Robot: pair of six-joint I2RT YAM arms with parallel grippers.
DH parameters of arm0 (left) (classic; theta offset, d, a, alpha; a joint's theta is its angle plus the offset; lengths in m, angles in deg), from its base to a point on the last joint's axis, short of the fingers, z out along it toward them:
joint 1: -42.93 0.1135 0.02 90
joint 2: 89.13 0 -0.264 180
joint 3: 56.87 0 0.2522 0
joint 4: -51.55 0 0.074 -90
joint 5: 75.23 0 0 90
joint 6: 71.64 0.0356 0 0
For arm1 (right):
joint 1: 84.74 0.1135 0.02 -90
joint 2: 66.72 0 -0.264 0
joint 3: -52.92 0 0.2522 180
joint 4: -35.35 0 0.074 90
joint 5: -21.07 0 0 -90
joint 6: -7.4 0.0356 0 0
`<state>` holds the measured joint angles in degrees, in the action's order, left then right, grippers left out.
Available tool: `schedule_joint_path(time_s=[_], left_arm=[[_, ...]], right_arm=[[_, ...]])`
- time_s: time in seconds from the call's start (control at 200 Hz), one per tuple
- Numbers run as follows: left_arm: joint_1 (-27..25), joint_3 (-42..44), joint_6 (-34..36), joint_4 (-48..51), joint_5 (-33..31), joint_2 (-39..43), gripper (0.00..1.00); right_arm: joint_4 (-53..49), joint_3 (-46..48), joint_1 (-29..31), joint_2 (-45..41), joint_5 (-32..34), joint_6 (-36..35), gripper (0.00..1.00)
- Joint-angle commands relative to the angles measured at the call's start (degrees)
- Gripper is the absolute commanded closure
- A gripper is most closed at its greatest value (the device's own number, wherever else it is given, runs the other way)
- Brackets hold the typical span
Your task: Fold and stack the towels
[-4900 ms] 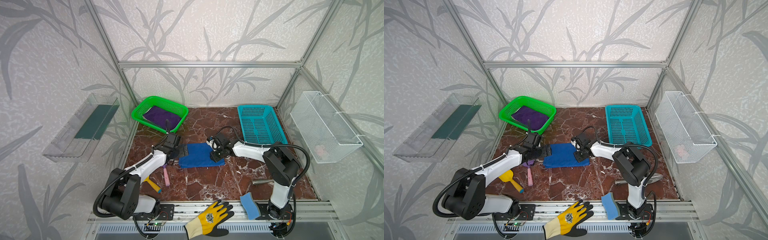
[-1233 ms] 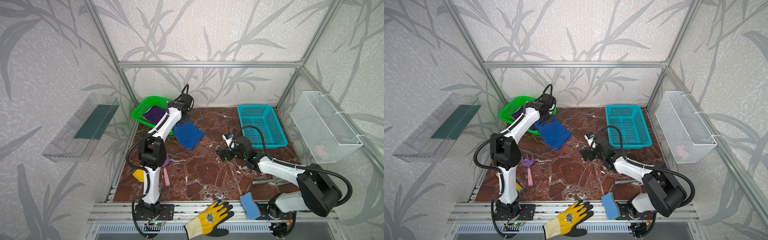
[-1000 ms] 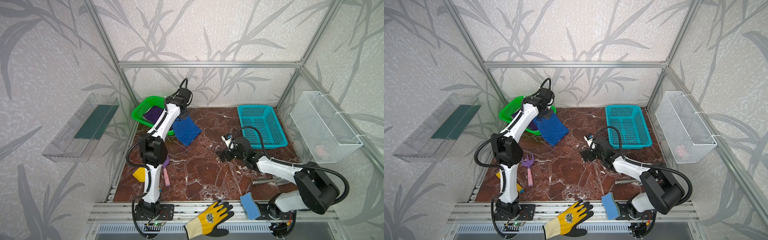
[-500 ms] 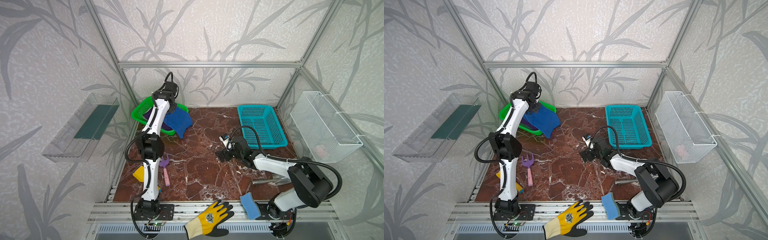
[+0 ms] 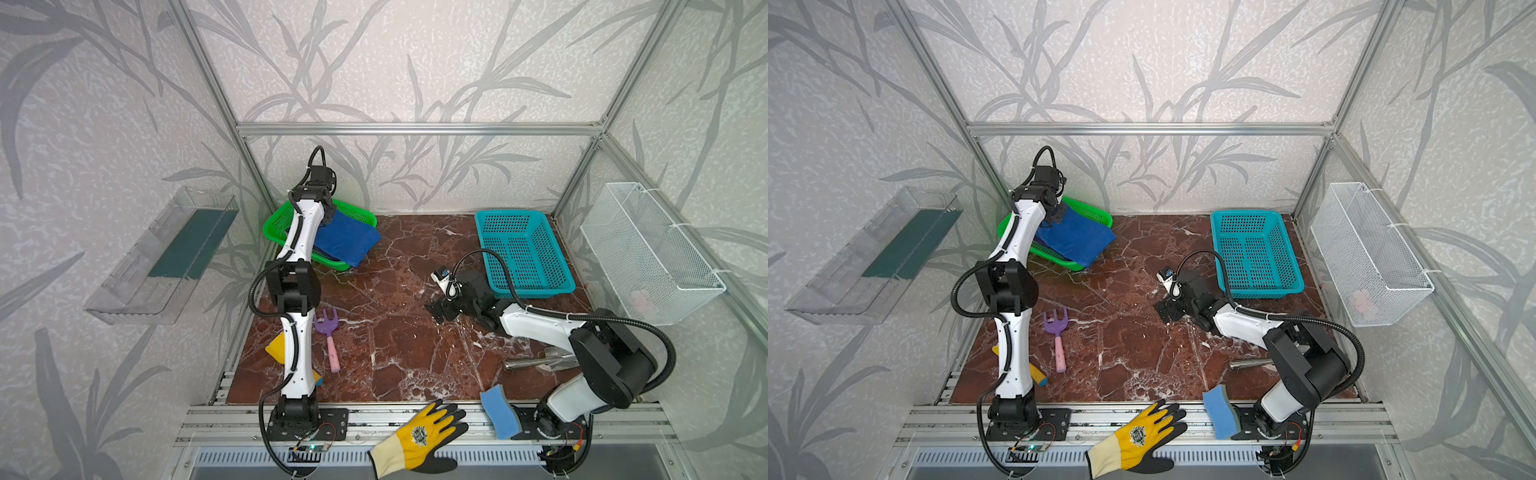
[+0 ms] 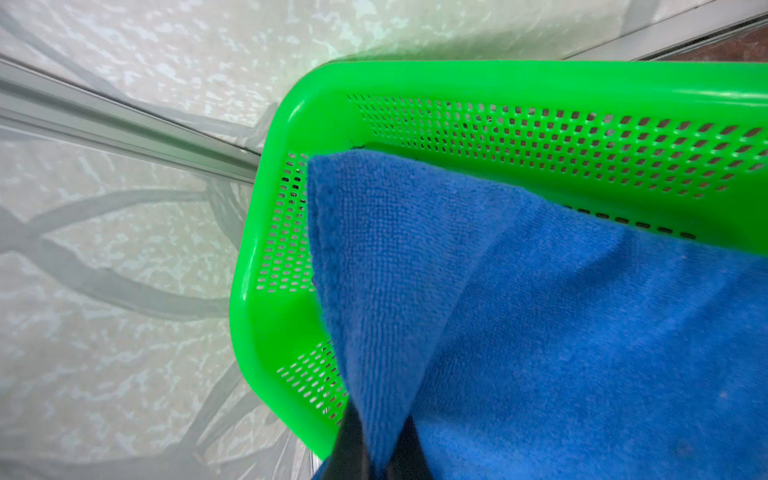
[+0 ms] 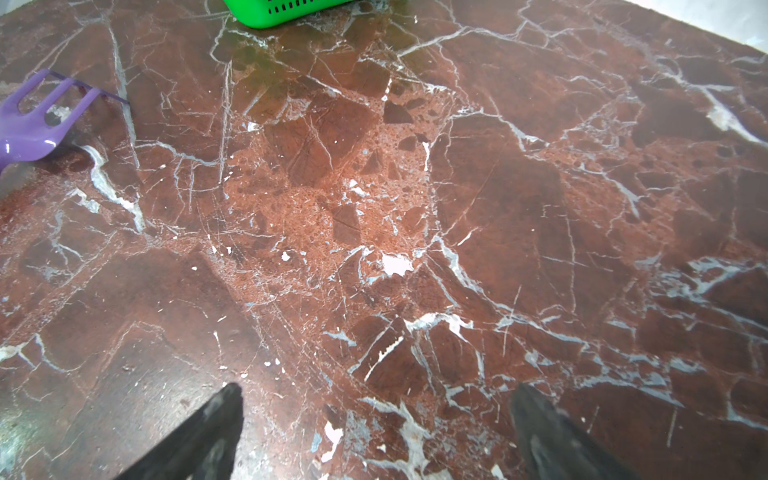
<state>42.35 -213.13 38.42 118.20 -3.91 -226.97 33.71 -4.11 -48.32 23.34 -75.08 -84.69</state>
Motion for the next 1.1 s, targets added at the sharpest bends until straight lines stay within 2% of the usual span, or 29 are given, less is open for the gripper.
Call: schedule_joint_path(time_s=[0.0, 0.345, 0.735, 0.815, 0.98, 1.095], left_arm=[[0.72, -1.99, 2.61, -3.64, -1.85, -2.52, 1.00], [2.95, -5.78, 3.73, -7.94, -7.44, -9.04, 1.00], [3.41, -5.66, 6.87, -13.40, -11.19, -10.46, 1.00], [3.40, -5.52, 7.34, -14.09, -12.08, -11.34, 0.74], [3.64, -5.57, 8.01, -14.41, -13.69, -12.79, 0.51], [3.91, -5.52, 8.47, -14.96, -15.29, -12.98, 0.43]], right_arm=[[-1.72, -1.89, 0.66, 0.71, 1.39, -0.81, 0.01], [-4.20, -2.50, 3.12, 1.26, 3.07, -0.23, 0.01], [-5.53, -5.66, 5.02, 5.29, 2.75, -0.38, 0.01], [-5.63, -6.20, 5.28, 5.91, 2.68, -0.61, 0.01], [-5.66, -6.50, 5.83, 6.14, 2.81, -1.07, 0.01], [-5.38, -6.14, 5.94, 5.82, 2.90, -1.16, 0.01]])
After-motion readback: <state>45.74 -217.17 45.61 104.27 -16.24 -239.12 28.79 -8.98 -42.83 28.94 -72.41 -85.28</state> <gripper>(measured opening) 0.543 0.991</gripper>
